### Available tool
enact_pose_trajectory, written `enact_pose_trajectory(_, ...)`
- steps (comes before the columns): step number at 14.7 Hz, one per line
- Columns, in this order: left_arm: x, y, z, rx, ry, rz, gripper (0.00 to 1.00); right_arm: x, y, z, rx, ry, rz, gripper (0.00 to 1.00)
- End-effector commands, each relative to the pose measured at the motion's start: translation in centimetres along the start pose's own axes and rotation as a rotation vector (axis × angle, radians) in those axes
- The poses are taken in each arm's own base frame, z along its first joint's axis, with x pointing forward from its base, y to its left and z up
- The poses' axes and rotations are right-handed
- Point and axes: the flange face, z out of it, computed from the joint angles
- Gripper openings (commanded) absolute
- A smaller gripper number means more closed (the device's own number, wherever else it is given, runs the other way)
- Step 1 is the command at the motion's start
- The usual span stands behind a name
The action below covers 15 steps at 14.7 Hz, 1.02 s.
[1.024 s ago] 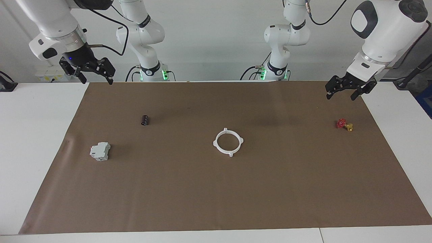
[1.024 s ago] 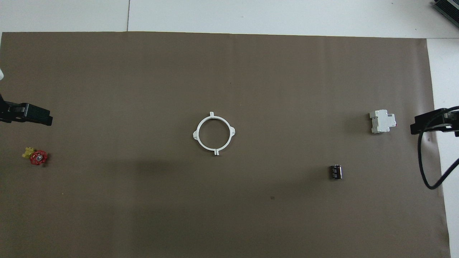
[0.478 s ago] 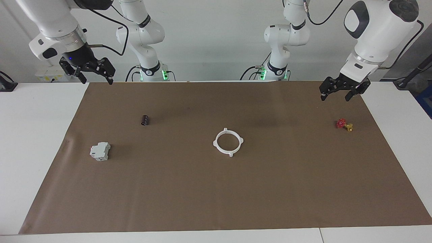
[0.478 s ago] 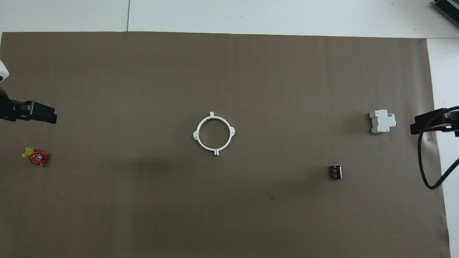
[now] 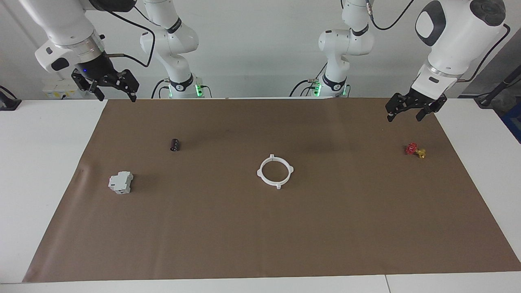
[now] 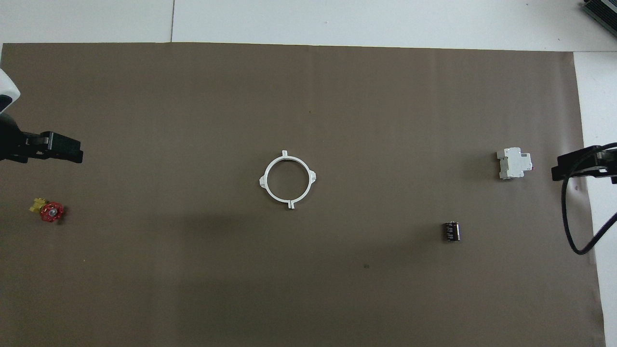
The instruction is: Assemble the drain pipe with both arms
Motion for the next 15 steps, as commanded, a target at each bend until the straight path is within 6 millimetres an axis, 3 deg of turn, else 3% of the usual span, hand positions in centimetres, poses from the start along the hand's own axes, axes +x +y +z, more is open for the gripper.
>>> enact_pose_trajectory(1, 0.4, 1.2, -1.4, 0.006, -0.01, 0.012, 1.0, -0.1, 0.2, 0.1, 0.014, 0.011, -0.003, 1.0)
enact_pose_trajectory(5, 0.4, 2.8, -1.6, 0.007, -0.007, 0.036, 1.0, -0.1, 0.2, 0.1, 0.014, 0.011, -0.003, 1.0)
enact_pose_trajectory(15, 0.7, 2.9, -1.7, -0.026, 0.024, 0.025, 1.0, -0.1, 0.2, 0.1, 0.014, 0.011, -0.003, 1.0)
